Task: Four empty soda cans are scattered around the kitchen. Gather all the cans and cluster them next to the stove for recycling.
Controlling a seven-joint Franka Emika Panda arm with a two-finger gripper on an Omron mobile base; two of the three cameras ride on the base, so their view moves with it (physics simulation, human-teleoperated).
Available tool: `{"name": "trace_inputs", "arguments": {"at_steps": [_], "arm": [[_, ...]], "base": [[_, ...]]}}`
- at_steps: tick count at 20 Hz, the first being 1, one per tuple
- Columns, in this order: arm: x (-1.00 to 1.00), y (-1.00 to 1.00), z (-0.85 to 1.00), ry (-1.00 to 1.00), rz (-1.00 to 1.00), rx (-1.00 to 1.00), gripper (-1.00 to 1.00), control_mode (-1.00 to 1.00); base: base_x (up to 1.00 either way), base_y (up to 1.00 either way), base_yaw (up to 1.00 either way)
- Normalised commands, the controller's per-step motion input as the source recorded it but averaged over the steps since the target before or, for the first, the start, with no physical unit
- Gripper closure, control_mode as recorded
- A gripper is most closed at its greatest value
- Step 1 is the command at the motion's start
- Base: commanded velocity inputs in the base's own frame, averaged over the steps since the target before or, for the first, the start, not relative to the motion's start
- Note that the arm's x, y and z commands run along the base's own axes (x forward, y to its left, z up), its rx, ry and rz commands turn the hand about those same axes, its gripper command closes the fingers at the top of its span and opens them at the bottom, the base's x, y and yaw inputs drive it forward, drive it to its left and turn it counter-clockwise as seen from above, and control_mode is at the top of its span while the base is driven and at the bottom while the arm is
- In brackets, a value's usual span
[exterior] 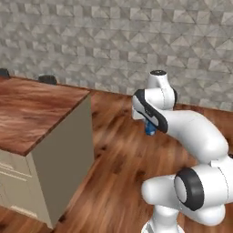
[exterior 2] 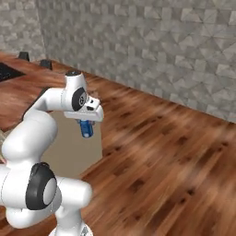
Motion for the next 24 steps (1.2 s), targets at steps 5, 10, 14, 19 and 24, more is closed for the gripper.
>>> {"name": "trace_inputs", "arguments": {"at_steps": [5, 10, 14, 19, 24], "arm": [[0.0, 0.0, 0.0, 0.0, 0.0, 0.0, 1.0, 1.0], [0.0, 0.0, 0.0, 0.0, 0.0, 0.0, 1.0, 1.0], [0.0, 0.0, 0.0, 0.0, 0.0, 0.0, 1.0, 1.0], [0.0, 0.0, 0.0, 0.0, 0.0, 0.0, 1.0, 1.0], [0.0, 0.0, 0.0, 0.0, 0.0, 0.0, 1.0, 1.0]], "base": [[-0.59, 0.96, -0.65], [-0.58, 1.0, -0.58], [-0.49, 1.0, -0.39], [-0.2, 1.0, -0.22], [0.0, 1.0, -0.02]]}}
